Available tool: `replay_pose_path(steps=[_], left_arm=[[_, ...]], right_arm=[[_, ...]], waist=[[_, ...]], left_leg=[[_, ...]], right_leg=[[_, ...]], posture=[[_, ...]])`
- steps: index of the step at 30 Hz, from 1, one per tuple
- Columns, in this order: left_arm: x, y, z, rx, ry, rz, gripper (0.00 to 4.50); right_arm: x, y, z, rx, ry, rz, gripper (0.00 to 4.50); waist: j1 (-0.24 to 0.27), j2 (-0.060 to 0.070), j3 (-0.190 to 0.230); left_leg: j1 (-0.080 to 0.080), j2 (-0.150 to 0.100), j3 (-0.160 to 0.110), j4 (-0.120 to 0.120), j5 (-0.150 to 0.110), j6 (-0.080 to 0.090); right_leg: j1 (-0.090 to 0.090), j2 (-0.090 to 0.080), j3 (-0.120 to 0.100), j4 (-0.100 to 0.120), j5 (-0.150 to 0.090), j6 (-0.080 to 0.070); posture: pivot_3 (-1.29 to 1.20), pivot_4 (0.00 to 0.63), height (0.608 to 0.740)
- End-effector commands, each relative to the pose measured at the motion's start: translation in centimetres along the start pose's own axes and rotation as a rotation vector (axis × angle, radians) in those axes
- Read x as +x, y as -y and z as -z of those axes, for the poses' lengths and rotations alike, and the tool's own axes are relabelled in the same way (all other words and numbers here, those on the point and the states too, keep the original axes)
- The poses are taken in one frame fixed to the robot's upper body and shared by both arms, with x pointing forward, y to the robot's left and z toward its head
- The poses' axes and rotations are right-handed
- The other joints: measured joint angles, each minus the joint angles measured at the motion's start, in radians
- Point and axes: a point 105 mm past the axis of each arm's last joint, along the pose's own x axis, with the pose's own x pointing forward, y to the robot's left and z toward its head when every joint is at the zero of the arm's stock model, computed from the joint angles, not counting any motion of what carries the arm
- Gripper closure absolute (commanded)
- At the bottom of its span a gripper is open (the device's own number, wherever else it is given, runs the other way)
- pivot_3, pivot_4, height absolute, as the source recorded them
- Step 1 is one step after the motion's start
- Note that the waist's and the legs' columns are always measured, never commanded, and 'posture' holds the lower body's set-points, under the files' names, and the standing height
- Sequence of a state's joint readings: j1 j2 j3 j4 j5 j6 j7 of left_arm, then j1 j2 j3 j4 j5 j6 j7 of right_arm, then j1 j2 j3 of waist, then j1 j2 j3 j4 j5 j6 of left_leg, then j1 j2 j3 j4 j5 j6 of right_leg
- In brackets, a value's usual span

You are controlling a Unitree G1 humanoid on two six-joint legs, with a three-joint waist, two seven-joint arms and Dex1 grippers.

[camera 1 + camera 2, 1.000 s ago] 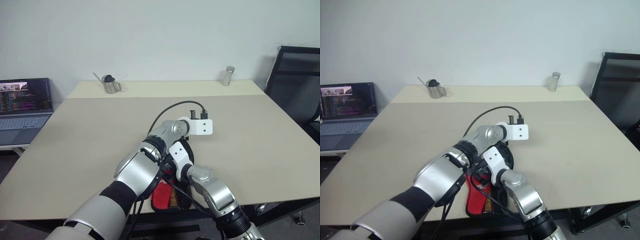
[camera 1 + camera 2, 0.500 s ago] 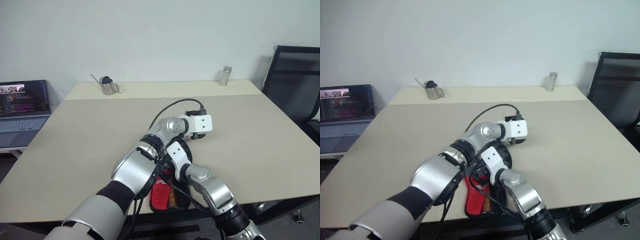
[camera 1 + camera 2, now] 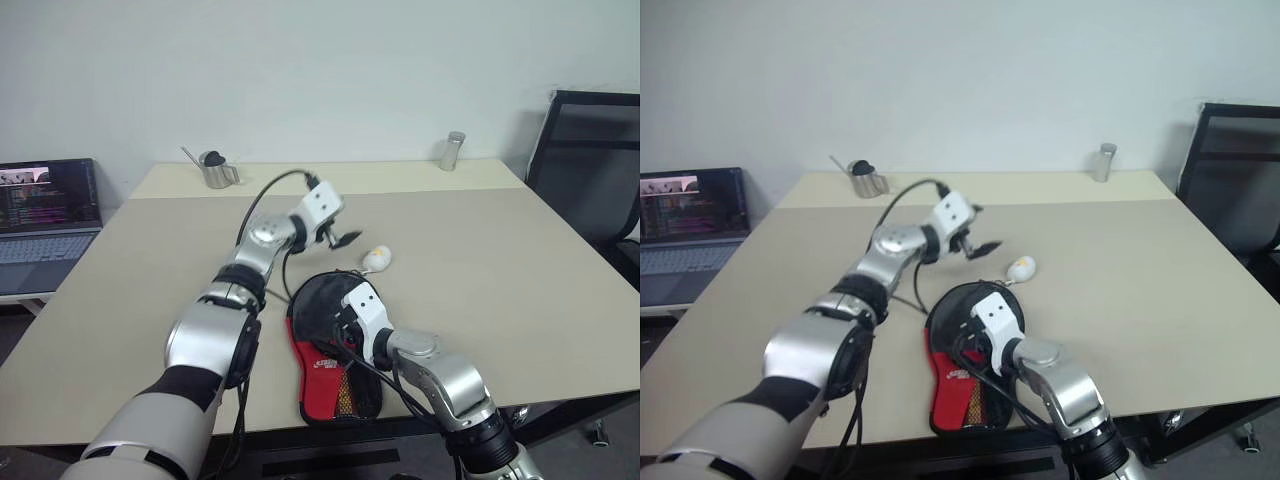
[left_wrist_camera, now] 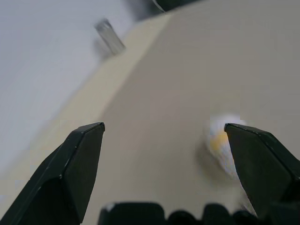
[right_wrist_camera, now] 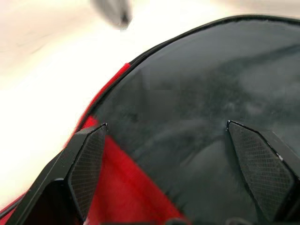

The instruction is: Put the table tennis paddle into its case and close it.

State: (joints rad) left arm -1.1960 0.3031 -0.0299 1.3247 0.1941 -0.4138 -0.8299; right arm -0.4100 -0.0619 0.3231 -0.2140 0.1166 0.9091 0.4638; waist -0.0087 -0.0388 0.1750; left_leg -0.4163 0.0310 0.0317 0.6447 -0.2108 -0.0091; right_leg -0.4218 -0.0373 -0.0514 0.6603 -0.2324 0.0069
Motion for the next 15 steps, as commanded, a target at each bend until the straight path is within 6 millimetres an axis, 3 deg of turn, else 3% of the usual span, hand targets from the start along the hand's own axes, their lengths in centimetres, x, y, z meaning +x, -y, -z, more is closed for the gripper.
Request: replay_pose_path(steps=[1,7,11,15], left_arm=[[-1.8,-1.4,-0.9,-0.025,0.090,-0.017,0.03],[-4.8,-0.6,0.3,-0.126,0.171,0.048,0.03],[-6.4,2.0,0.7,-0.216,0.209,0.140,0.03],[-7.7,4.7,1.1,-0.281,0.182,0.207,0.03]], right_arm=[[-1.3,-0.3,-1.7,0.008,0.057,-0.039,0.00],[-4.8,0.7,-4.5,-0.029,0.113,-0.069,0.00],[-7.1,1.9,-6.2,-0.024,0.145,-0.086,0.00],[-7.9,4.4,-7.8,0.006,0.189,-0.032,0.00]], waist=[[0.001,-0.001,0.001],[0.004,-0.001,0.002],[0.003,-0.001,0.002],[0.002,0.000,0.003]], left_leg=[[-0.001,0.000,-0.001,0.000,0.000,0.000],[-0.003,0.000,-0.001,0.000,0.000,0.000],[-0.002,0.000,0.000,0.000,0.000,0.000],[-0.001,0.001,0.000,0.000,0.000,0.000]], right_leg=[[-0.001,0.000,0.000,0.000,0.000,0.000],[-0.001,0.000,0.001,-0.001,0.000,0.000],[-0.001,-0.001,0.003,-0.002,0.000,0.000],[-0.001,-0.001,0.003,0.000,0.000,0.000]], posture=[[0.00,0.150,0.740],[0.00,0.150,0.740],[0.00,0.150,0.740],[0.00,0.150,0.740]])
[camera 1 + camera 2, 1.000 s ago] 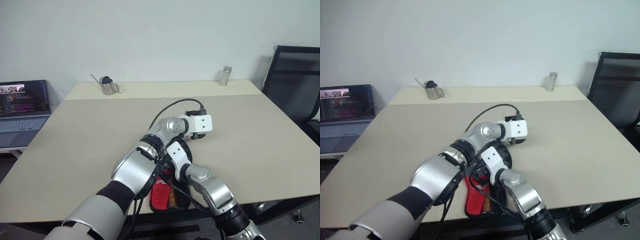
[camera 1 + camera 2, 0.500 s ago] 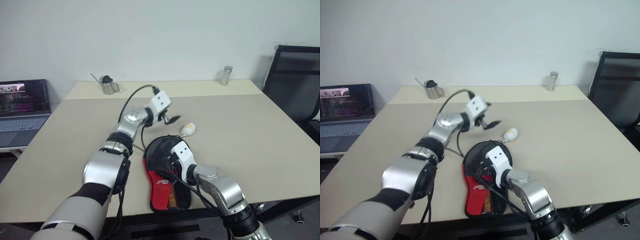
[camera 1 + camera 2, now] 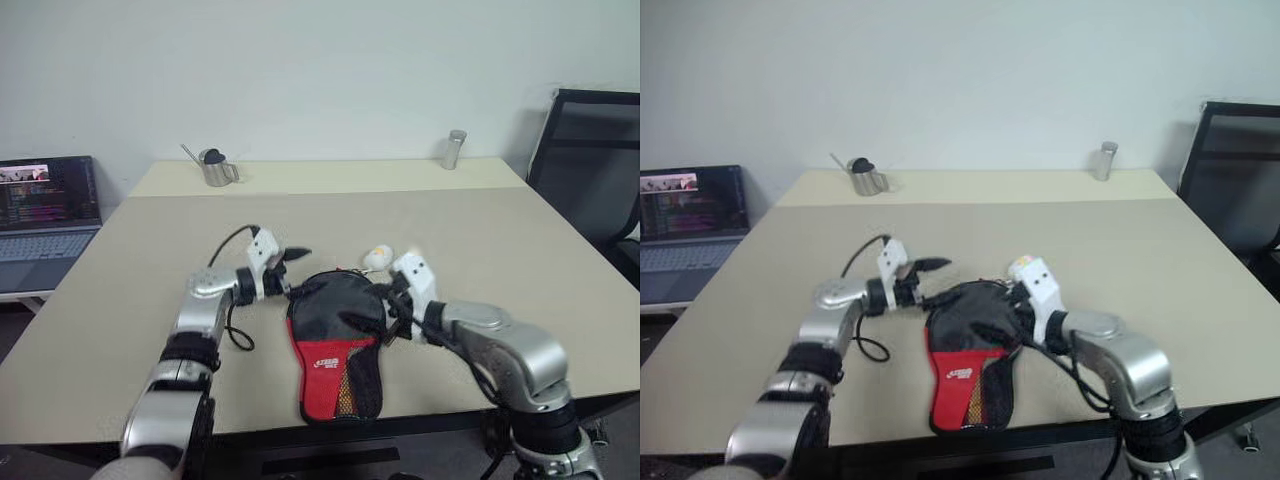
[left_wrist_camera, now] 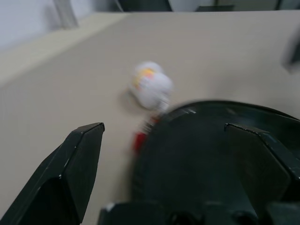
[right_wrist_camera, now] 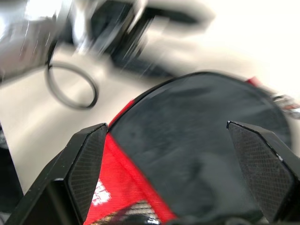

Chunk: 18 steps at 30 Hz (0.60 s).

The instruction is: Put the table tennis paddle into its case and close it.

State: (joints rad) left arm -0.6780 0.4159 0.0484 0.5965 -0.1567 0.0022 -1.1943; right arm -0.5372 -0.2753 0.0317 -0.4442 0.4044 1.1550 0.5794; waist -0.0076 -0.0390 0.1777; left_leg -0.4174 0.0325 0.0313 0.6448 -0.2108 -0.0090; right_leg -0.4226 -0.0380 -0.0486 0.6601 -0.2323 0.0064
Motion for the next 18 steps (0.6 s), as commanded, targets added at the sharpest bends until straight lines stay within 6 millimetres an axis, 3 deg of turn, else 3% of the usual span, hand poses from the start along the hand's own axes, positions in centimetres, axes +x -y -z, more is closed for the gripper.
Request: replay_pose_path(steps=[1,6,13,18], left_arm=[[-0.3,0.9,-2.3,0.036,0.030,0.030,0.03],[-0.4,1.4,-2.2,0.026,0.004,0.022,0.03],[-0.3,2.3,-2.6,0.019,-0.002,0.058,0.03],[-0.7,2.6,-2.3,0.011,-0.011,0.063,0.03]], right_arm=[[-0.3,2.1,-2.6,0.003,0.085,0.049,0.00],[1.6,6.2,-4.2,0.043,0.133,0.202,0.00],[5.3,11.1,-3.5,0.076,0.115,0.366,0.00],[6.5,14.0,-2.9,0.115,0.111,0.476,0.00]], waist=[[0.002,0.000,0.000],[0.003,0.000,0.000],[-0.001,0.001,0.001],[-0.006,0.002,0.001]], left_leg=[[0.000,0.000,-0.001,0.000,0.000,0.000],[0.002,0.000,-0.001,0.000,0.000,0.001],[0.000,-0.001,0.002,-0.001,0.000,0.001],[0.000,-0.001,0.003,-0.002,0.000,0.001]], right_leg=[[0.000,0.000,-0.001,0.001,0.000,0.000],[0.001,0.001,-0.001,0.002,0.001,-0.003],[-0.001,0.002,0.002,-0.001,0.001,-0.002],[-0.001,0.002,0.004,-0.002,0.001,-0.002]], posture=[[0.00,0.150,0.740],[0.00,0.150,0.740],[0.00,0.150,0.740],[0.00,0.150,0.740]])
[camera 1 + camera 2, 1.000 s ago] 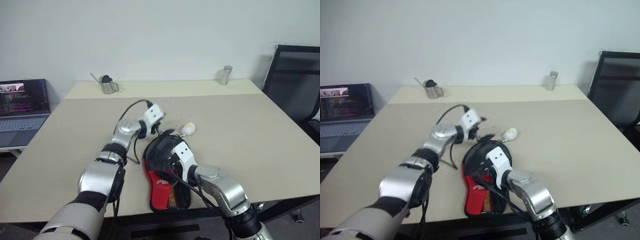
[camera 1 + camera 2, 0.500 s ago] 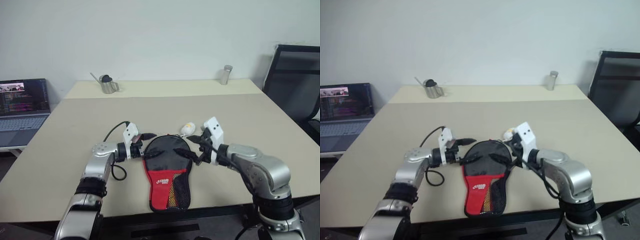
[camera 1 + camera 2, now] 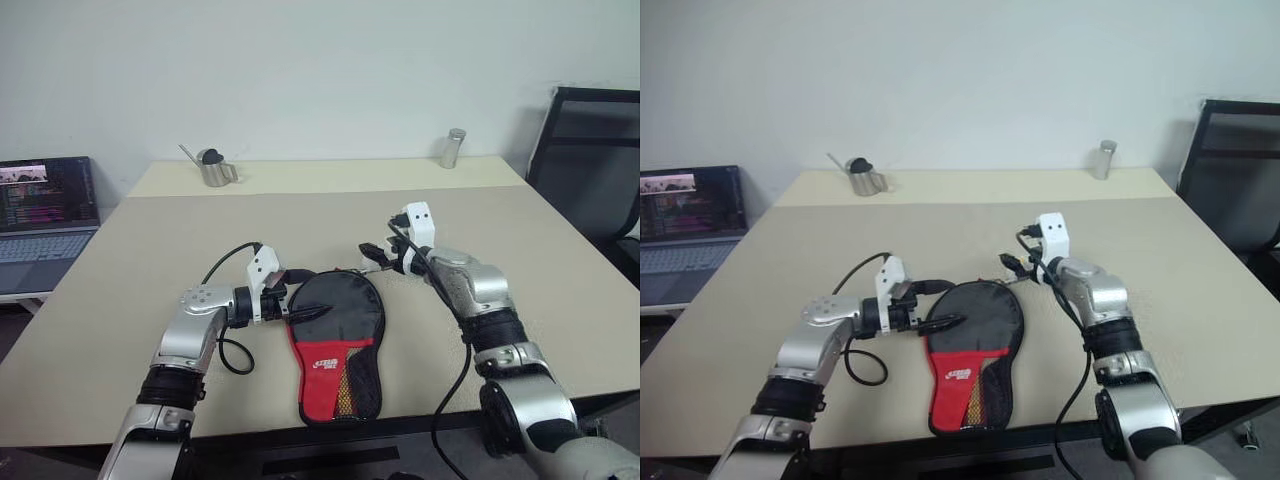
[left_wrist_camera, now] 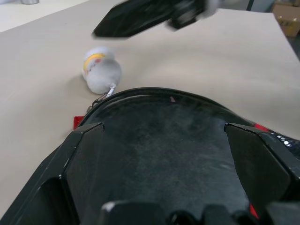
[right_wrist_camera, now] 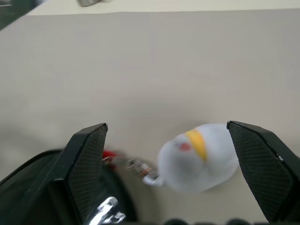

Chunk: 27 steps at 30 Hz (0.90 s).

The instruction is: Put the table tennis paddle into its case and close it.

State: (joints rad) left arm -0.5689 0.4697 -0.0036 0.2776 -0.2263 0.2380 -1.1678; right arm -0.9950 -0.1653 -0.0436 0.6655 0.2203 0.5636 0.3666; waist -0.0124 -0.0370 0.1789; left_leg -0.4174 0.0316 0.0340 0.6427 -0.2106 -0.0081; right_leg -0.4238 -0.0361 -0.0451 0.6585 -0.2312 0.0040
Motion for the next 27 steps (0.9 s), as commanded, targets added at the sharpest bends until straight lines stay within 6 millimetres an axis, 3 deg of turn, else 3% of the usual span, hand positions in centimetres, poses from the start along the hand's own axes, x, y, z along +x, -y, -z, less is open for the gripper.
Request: replay_pose_path(steps=[1,7,20,23,27], left_arm=[[-0.4,0.3,-0.8,0.035,0.018,0.011,0.03],[-0.7,0.7,-0.1,0.031,0.007,0.012,0.03],[0.3,1.4,-0.8,0.053,-0.002,0.023,0.03],[0.9,1.8,-1.3,0.062,-0.001,0.041,0.00],[1.5,2.1,-1.6,0.076,-0.007,0.065,0.00]], right_arm=[[0.9,1.5,-1.8,-0.009,0.073,0.086,0.00],[1.9,2.0,-1.4,-0.002,0.066,0.145,0.00],[3.4,-1.0,1.5,0.065,-0.022,0.096,0.00],[3.5,-1.2,2.0,0.032,-0.039,0.099,0.60],[3.5,-1.3,2.4,0.018,-0.048,0.099,2.08]], waist=[[-0.003,0.000,0.000],[-0.010,0.001,0.001],[-0.017,0.002,0.001],[-0.017,0.002,0.001],[-0.017,0.002,0.001]], left_leg=[[0.000,0.000,0.000,0.000,0.000,0.000],[0.000,0.000,0.000,0.000,0.000,0.000],[0.001,0.001,0.001,-0.001,0.000,0.000],[0.001,0.001,0.000,-0.001,0.000,0.000],[0.001,0.001,0.001,0.000,0.000,0.000]], right_leg=[[0.000,0.000,0.000,0.000,0.000,0.000],[0.000,0.000,0.001,0.000,0.000,0.000],[0.000,0.000,0.002,0.001,0.001,-0.001],[0.000,0.000,0.001,0.001,0.001,-0.001],[0.000,0.000,0.002,0.001,0.001,-0.001]], posture=[[0.00,0.150,0.740],[0.00,0.150,0.740],[0.00,0.150,0.740],[0.00,0.150,0.740],[0.00,0.150,0.740]])
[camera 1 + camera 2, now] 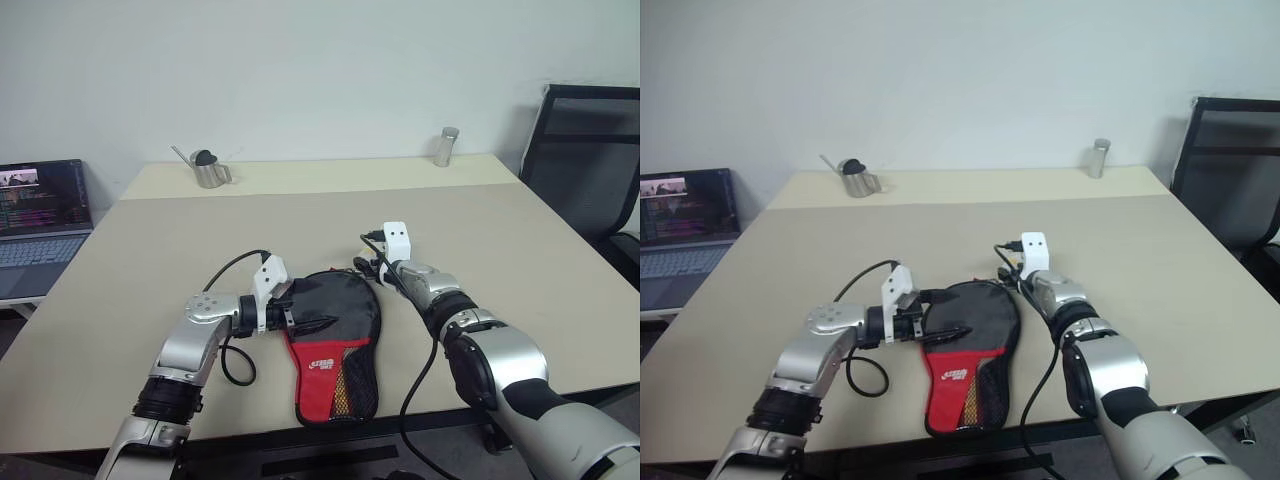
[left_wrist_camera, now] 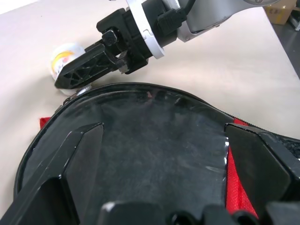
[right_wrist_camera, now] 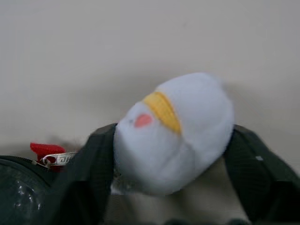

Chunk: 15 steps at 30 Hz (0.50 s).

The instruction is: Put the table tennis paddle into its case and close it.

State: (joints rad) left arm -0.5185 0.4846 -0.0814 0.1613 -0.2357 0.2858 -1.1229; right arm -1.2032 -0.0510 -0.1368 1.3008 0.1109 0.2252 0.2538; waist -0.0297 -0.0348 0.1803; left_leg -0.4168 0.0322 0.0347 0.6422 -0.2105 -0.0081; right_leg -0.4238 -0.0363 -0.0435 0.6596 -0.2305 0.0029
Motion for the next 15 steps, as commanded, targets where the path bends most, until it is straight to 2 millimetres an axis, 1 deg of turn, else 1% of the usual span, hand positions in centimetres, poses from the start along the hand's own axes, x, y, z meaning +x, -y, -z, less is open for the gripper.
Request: replay_pose_path(steps=[1,4,6,8,11,15], left_arm=[[0.6,0.1,-2.0,0.064,0.033,0.027,0.00],[1.4,0.0,-1.6,0.079,0.016,0.055,0.00],[1.8,0.2,-1.0,0.079,-0.003,0.082,0.00],[2.0,0.5,0.1,0.075,-0.033,0.120,0.00],[2.0,1.0,2.2,0.040,-0.078,0.165,0.00],[1.8,1.2,4.3,0.036,-0.131,0.197,0.00]], right_arm=[[0.0,-0.4,-1.6,-0.022,0.053,-0.002,2.40],[0.0,-0.5,-1.5,-0.021,0.051,-0.001,3.40],[0.1,-0.6,-1.4,-0.024,0.050,-0.004,3.89],[0.1,-0.8,-1.5,-0.025,0.051,-0.007,4.23],[0.1,-1.0,-2.0,-0.019,0.065,-0.014,4.31],[0.0,-1.2,-2.4,-0.029,0.078,-0.032,4.31]], waist=[[0.000,0.000,0.000],[0.001,0.000,0.000],[0.000,0.000,0.000],[0.000,0.000,0.000],[0.000,0.000,0.000],[0.000,0.000,0.000]], left_leg=[[0.000,0.000,0.000,0.000,0.000,0.000],[0.000,0.000,0.000,0.000,0.000,0.000],[0.000,0.000,0.000,0.000,0.000,0.000],[0.001,0.000,0.001,0.000,0.000,0.000],[0.001,0.000,0.001,0.000,0.000,0.000],[0.001,0.000,0.000,0.000,0.000,0.000]], right_leg=[[0.000,0.000,0.000,0.000,0.000,0.000],[0.000,0.000,0.000,0.000,0.000,0.000],[0.000,0.000,0.000,0.000,0.000,0.001],[0.000,0.000,0.001,0.000,0.000,0.001],[0.000,0.000,0.000,0.000,0.000,0.001],[0.000,0.000,0.000,0.001,0.000,0.001]], posture=[[0.00,0.150,0.740],[0.00,0.150,0.740],[0.00,0.150,0.740],[0.00,0.150,0.740],[0.00,0.150,0.740],[0.00,0.150,0.740]])
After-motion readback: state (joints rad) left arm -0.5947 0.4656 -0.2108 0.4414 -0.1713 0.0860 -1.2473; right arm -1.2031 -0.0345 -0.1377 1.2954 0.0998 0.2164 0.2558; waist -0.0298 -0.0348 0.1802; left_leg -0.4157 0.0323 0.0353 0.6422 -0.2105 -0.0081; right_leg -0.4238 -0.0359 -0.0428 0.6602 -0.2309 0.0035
